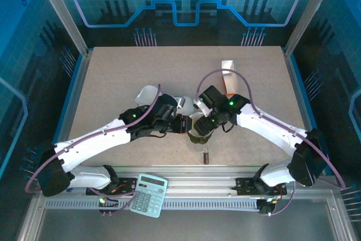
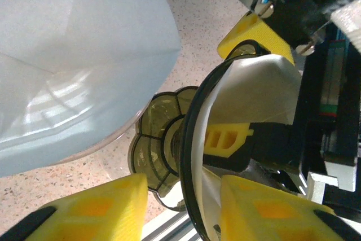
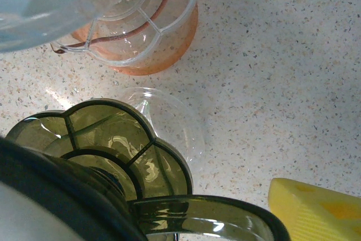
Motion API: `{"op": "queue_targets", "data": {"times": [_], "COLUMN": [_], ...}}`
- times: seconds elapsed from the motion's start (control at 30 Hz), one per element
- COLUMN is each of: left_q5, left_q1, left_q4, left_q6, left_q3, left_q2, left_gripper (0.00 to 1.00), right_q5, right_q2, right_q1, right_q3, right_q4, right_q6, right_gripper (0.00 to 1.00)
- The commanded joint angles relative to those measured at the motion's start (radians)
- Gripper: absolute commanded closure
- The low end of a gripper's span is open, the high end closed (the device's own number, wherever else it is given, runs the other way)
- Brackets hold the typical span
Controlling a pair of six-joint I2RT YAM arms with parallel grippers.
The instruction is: Place the coffee filter in the dripper
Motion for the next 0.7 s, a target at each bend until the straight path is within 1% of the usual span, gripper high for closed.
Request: {"op": "queue_targets", "data": {"times": [0.0, 0.33, 0.5, 0.67], "left_q5": [0.027, 0.027, 0.035, 0.037], "left_q1": [-0.008, -0.011, -0.015, -0.017], "left_q4": [-0.044, -0.034, -0.028, -0.027], "left_q6": [0.023, 0.007, 0.001, -0.001], "left_q3": [0.032, 0.017, 0.017, 0.017], "left_q2": [-0.006, -0.010, -0.005, -0.002], "left_gripper": [0.64, 0.79, 0.84, 0.91], "right_q5": [0.025, 0.031, 0.031, 0.026], "right_q2": [0.031, 0.039, 0.041, 0.044], "right_q1": [0.014, 0.013, 0.014, 0.014], "right_q3": [-0.012, -0.007, -0.006, -0.007], "right_q4": [0.008, 0.003, 0.005, 0.008], "right_q6": [0.013, 0.012, 0.014, 0.017], "right_gripper": [0.22, 0.22, 0.22, 0.22]}}
